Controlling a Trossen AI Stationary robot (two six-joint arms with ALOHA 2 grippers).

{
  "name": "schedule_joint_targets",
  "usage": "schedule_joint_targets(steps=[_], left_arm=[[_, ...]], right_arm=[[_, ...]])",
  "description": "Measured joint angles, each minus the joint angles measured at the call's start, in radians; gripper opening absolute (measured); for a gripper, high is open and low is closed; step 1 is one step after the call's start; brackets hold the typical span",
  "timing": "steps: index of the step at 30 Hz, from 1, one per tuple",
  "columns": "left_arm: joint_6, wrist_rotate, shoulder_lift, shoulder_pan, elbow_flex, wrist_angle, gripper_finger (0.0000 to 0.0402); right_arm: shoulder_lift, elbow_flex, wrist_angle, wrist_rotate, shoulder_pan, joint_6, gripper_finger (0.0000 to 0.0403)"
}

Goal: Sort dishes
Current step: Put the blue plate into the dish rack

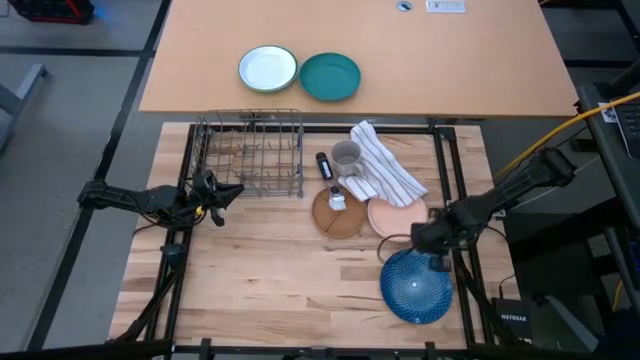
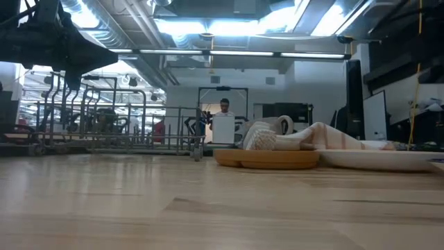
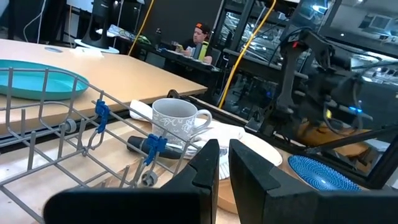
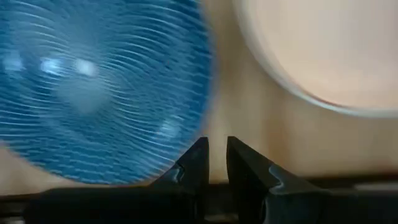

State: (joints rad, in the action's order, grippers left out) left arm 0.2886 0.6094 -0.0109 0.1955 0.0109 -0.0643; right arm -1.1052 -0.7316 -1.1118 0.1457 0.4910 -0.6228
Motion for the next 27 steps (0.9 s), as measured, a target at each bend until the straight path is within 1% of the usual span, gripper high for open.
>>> schedule_joint_targets(steps=[2, 5, 11, 14, 21, 27], left_arm=[[0.000, 0.000, 0.000, 0.000, 0.000, 0.000, 0.0029], [0.000, 0.000, 0.000, 0.000, 0.000, 0.000, 0.0029], [0.000, 0.000, 0.000, 0.000, 0.000, 0.000, 0.0029], [0.000, 0.000, 0.000, 0.000, 0.000, 0.000, 0.0029], [0.000, 0.001, 0.000, 0.000, 0.000, 0.000, 0.0029], [0.000, 0.000, 0.000, 0.000, 0.000, 0.000, 0.0029]], right_arm=[[-0.052, 0.000, 0.093, 0.024, 0.001, 0.000, 0.0060], [-0.120, 0.000, 0.173, 0.028, -0.001, 0.000, 0.0060], [-0.204, 0.000, 0.148, 0.023, -0.001, 0.029, 0.0060], [-0.217, 0.000, 0.143, 0.018, -0.001, 0.078, 0.0060], [-0.220, 0.000, 0.144, -0.048, -0.001, 0.052, 0.0060], [-0.220, 0.000, 0.143, -0.061, -0.001, 0.052, 0.0060]])
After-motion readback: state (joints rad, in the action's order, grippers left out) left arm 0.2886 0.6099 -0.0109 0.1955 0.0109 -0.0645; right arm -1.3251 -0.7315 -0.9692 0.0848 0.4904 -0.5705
